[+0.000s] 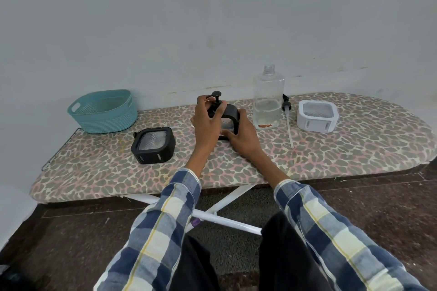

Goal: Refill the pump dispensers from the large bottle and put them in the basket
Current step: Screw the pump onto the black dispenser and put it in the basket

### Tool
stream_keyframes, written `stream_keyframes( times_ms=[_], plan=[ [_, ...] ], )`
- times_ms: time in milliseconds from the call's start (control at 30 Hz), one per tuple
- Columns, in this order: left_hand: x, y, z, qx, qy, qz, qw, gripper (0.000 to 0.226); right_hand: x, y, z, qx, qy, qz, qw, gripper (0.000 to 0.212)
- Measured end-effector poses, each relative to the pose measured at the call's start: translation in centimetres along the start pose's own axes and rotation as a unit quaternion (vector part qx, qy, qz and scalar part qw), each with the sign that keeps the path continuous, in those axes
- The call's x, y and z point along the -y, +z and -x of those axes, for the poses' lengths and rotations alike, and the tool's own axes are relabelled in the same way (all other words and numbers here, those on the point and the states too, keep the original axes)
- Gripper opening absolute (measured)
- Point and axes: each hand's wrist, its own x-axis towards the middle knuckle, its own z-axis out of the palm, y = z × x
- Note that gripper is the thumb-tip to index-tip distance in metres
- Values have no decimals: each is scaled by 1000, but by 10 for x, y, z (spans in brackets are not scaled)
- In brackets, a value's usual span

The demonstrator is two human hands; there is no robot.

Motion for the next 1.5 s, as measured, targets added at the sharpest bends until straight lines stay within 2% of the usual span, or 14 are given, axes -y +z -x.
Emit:
stream_keyframes(
  times_ms=[200, 333, 433, 633, 867, 1067, 1233, 1367, 1500],
  plan=[
    [-10, -11, 0, 48, 24, 5, 999, 19, 2, -1, 1, 3, 4, 0, 1000, 55],
    [-7, -13, 3, 64, 7, -9, 998, 19, 3, -1, 2, 6, 4, -3, 1000, 55],
    [-4, -12, 0, 49, -5, -2, 999, 38, 3, -1, 2, 8, 6, -7, 1000, 54],
    [-8, -11, -2, 30, 5, 25, 999, 33, 1, -2, 1, 7, 4, -7, 1000, 53],
    [-3, -10, -9, 7, -6, -5, 1000, 36, 2, -2, 0, 9, 4, -14, 1000, 54],
    [-4, -17, -18, 52, 2, -15, 999, 29, 3, -2, 0, 12, 0, -24, 1000, 52],
    [-5, -35, -18, 132, 20, -60, 989, 40, 13, -6, 5, 14, 4, -42, 999, 50],
    [-2, -50, -21, 164, 20, -131, 978, 61, 21, -7, 8, -32, 9, -59, 998, 51],
    [-3, -49, -21, 151, 45, -179, 971, 56, 38, -13, 0, -93, -49, -32, 994, 40]
  ],
)
